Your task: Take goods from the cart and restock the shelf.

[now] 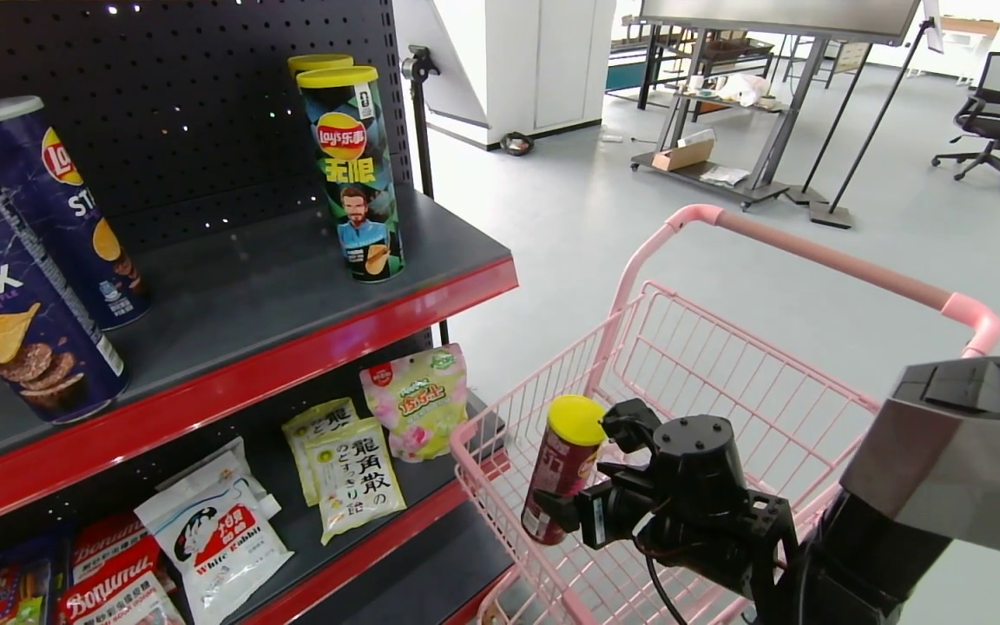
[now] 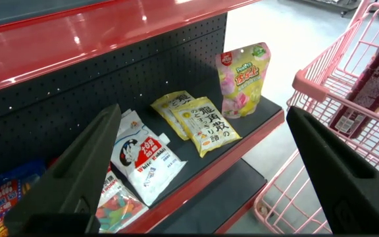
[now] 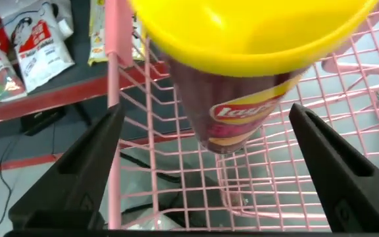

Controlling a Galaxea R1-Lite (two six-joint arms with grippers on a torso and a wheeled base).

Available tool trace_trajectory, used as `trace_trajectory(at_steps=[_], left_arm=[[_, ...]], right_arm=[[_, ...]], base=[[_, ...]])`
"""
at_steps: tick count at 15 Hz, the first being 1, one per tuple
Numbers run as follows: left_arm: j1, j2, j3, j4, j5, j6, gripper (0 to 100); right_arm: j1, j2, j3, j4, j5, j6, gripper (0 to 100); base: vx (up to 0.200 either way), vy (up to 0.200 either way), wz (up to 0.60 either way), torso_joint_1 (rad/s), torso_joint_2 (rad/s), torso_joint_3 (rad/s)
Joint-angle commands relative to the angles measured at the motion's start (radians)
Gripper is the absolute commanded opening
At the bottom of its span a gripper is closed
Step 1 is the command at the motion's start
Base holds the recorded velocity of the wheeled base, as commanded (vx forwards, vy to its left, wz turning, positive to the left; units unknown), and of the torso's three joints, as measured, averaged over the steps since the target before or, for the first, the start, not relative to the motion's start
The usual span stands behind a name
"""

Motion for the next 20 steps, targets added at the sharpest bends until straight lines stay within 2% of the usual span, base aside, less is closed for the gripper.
trace_trajectory(at_steps=[1, 3, 18, 19, 20], left_arm=[[0.000, 0.001, 0.000, 0.000, 0.001, 0.000, 100], [0.002, 0.001, 0.000, 0.000, 0.001, 0.000, 100], [0.000, 0.001, 0.000, 0.000, -0.001, 0.000, 100], [0.000, 0.001, 0.000, 0.000, -0.001, 0.000, 100], [0.002, 0.001, 0.000, 0.000, -0.001, 0.000, 100]], right_arm=[[-0.021, 0.011, -0.015, 0.000, -0.002, -0.004, 100], [-0.041, 0.022, -0.040, 0.000, -0.001, -0.003, 100], [-0.038, 0.114, -0.159, -0.003, 0.005, -0.003, 100], [-0.038, 0.115, -0.162, -0.003, 0.005, -0.001, 0], [-0.038, 0.121, -0.176, -0.003, 0.007, 0.003, 0]], base=[[0.000, 0.000, 0.00, 0.000, 0.00, 0.000], [0.000, 0.000, 0.00, 0.000, 0.00, 0.000], [0.000, 0.000, 0.00, 0.000, 0.00, 0.000], [0.000, 0.000, 0.00, 0.000, 0.00, 0.000], [0.000, 0.000, 0.00, 0.000, 0.00, 0.000]])
